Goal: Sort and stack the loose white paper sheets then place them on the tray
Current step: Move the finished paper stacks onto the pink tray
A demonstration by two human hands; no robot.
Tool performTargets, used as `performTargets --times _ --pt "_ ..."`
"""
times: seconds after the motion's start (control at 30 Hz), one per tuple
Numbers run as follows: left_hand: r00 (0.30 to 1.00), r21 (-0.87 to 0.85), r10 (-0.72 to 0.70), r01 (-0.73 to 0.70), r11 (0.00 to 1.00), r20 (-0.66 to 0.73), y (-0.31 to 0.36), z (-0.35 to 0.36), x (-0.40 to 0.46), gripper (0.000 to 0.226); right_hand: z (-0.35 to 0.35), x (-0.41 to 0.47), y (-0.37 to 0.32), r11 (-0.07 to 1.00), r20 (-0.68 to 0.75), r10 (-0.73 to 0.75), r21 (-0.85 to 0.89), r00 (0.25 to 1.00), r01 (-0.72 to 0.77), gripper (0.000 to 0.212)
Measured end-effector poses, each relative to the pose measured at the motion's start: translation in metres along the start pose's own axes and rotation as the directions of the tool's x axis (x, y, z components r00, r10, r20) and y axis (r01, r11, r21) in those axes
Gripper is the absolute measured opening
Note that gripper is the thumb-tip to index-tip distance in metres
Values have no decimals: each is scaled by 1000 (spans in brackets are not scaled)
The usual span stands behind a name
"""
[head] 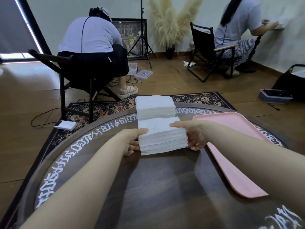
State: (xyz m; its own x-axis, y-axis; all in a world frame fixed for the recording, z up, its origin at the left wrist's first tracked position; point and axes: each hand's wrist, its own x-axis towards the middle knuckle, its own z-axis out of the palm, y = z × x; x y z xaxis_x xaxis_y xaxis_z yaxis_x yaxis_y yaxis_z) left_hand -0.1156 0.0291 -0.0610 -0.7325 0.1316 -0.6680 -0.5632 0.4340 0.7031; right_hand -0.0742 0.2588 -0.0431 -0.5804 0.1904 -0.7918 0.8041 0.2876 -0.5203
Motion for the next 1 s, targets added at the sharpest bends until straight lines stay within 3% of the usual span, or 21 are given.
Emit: performTargets --times 0.1,0.23,0.33,0.43,0.5,0.6,0.67,0.7,0.77,0.83,1.0 --pt "998 -92 -26 31 995 53 -12 4 -15 33 7 -17 9 944 7 -165 291 986 156 40" --pt "996 -203 21 -4 979 81 -35 17 -52 38 19 -49 31 718 47 -379 645 924 262 24" --pt "996 -229 53 -34 973 75 -50 23 -81 72 26 -74 51 620 67 -440 744 896 249 45" --pt "964 -345 14 81 935 264 -61 25 -109 111 33 -98 70 568 110 -478 796 872 210 40" --pt "931 -433 34 137 891 364 -65 24 -127 115 37 -108 82 551 132 -490 813 862 189 38" --pt "918 -538 184 37 842 351 -70 25 -143 73 45 -119 96 595 121 -518 762 847 256 40" --pt "925 -515 344 -217 829 163 -76 27 -145 47 47 -122 106 683 74 -587 579 806 445 41" --pt "898 -455 435 -360 815 68 -79 28 -144 47 48 -122 111 701 51 -637 454 769 550 41" --pt "819 -323 573 -547 772 -15 -90 29 -146 73 47 -121 119 684 -3 -705 259 709 682 45" --pt "772 -182 636 -623 761 17 -106 31 -145 109 48 -116 131 659 -41 -740 154 671 736 61" --pt "756 5 643 -648 762 122 -144 41 -132 128 67 -103 155 570 2 -821 60 571 819 79"
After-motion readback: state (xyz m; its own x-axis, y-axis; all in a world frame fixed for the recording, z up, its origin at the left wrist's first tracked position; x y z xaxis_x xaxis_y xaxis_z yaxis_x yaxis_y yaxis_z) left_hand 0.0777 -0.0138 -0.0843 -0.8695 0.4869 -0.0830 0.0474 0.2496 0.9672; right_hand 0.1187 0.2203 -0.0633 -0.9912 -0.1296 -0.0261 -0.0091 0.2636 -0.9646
